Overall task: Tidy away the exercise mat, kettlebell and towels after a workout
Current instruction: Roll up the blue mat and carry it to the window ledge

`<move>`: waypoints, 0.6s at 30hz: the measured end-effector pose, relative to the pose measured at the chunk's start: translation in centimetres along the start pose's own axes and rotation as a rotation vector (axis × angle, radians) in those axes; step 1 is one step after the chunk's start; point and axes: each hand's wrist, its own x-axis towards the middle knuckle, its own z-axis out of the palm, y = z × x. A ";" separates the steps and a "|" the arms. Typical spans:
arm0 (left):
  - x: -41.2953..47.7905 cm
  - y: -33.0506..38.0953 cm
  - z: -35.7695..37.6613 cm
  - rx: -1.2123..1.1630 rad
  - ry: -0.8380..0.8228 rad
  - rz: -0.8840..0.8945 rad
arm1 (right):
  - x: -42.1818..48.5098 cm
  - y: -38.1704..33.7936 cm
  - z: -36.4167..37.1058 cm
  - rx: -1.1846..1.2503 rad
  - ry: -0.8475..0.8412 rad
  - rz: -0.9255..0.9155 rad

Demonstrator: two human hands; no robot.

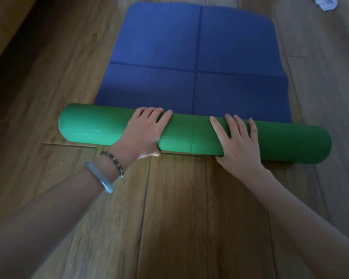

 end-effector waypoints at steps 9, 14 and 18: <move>0.2 -1.0 -0.1 0.023 0.072 0.007 | 3.4 1.4 -1.9 0.028 -0.202 -0.042; 0.4 -0.6 -0.7 0.097 0.018 0.006 | 3.7 1.6 -2.7 0.048 -0.266 -0.066; -1.0 -0.2 -1.5 0.028 -0.076 0.047 | 2.2 1.2 -3.5 0.099 -0.365 -0.084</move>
